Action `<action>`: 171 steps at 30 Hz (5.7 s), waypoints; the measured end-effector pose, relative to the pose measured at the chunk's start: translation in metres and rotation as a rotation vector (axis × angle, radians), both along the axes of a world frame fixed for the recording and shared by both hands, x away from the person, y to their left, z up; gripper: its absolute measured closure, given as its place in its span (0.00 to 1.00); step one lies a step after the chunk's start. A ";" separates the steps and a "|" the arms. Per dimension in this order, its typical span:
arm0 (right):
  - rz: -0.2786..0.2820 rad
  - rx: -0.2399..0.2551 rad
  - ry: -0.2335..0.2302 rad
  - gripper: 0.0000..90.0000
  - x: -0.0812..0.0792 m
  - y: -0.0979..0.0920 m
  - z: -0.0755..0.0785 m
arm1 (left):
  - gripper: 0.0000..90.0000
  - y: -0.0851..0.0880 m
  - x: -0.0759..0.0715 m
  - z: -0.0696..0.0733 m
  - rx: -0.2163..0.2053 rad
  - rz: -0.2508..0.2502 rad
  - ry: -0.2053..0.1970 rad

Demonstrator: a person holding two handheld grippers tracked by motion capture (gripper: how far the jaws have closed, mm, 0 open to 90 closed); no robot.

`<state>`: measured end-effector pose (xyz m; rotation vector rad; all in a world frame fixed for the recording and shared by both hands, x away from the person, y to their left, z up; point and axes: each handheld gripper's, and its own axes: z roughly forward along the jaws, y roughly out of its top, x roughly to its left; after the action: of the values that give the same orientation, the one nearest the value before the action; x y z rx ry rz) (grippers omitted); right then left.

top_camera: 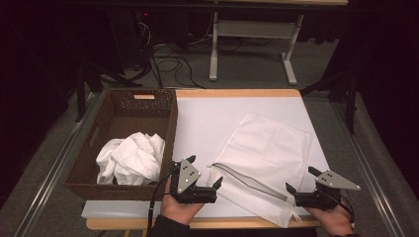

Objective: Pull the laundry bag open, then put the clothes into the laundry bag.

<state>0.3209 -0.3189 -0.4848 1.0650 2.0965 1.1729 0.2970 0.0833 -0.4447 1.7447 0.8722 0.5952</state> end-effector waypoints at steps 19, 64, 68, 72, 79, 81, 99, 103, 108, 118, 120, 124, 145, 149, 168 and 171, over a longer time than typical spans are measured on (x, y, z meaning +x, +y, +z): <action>0.009 0.007 0.006 0.00 0.000 -0.001 -0.001 | 0.03 0.021 -0.004 0.013 -0.033 0.029 0.014; 0.016 0.011 -0.009 0.00 0.002 0.000 -0.001 | 0.06 0.178 -0.018 0.011 -0.003 0.405 0.017; 0.017 0.009 -0.007 0.00 0.002 0.001 -0.002 | 0.10 0.172 -0.017 0.015 0.041 0.425 0.011; 0.012 0.002 -0.001 0.00 0.003 0.001 -0.004 | 0.13 0.168 -0.013 0.024 0.057 0.415 0.005; 0.007 0.004 -0.011 0.00 0.002 -0.003 -0.002 | 0.12 0.179 0.019 0.039 0.054 0.394 0.119; 0.006 0.004 -0.007 0.00 0.003 -0.003 -0.003 | 0.10 0.180 0.030 0.040 0.093 0.381 0.182; 0.012 -0.006 -0.006 0.00 0.004 -0.003 -0.003 | 0.00 0.167 0.103 0.018 0.327 0.335 0.665; 0.011 -0.002 -0.005 0.00 0.004 -0.003 -0.003 | 0.00 0.172 0.114 0.006 0.321 0.338 0.813; 0.011 -0.003 -0.013 0.01 0.005 -0.006 -0.003 | 0.00 0.176 0.123 -0.005 0.338 0.363 0.929; 0.008 0.000 -0.006 0.01 0.005 -0.006 -0.003 | 0.00 0.176 0.137 -0.037 0.357 0.372 1.079; 0.008 -0.001 -0.004 0.01 0.004 -0.005 -0.003 | 0.01 0.173 0.137 -0.040 0.397 0.379 1.074; 0.010 0.000 -0.014 0.01 0.003 -0.004 -0.003 | 0.08 0.166 0.136 -0.044 0.488 0.419 1.049; 0.012 0.004 -0.035 0.02 0.001 -0.002 -0.001 | 0.73 0.163 0.125 -0.028 0.469 0.363 0.892; 0.010 0.004 -0.040 0.03 0.000 -0.001 0.000 | 0.74 0.162 0.121 -0.019 0.430 0.327 0.805; 0.012 0.004 -0.060 0.04 -0.001 -0.002 0.001 | 0.74 0.168 0.093 0.012 0.268 0.348 0.411; 0.012 0.011 -0.064 0.04 -0.002 0.000 0.002 | 0.74 0.166 0.089 0.014 0.277 0.356 0.355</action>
<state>0.3187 -0.3193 -0.4833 1.0086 2.0524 1.2093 0.3856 0.2497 -0.4307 1.9961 1.4240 0.6730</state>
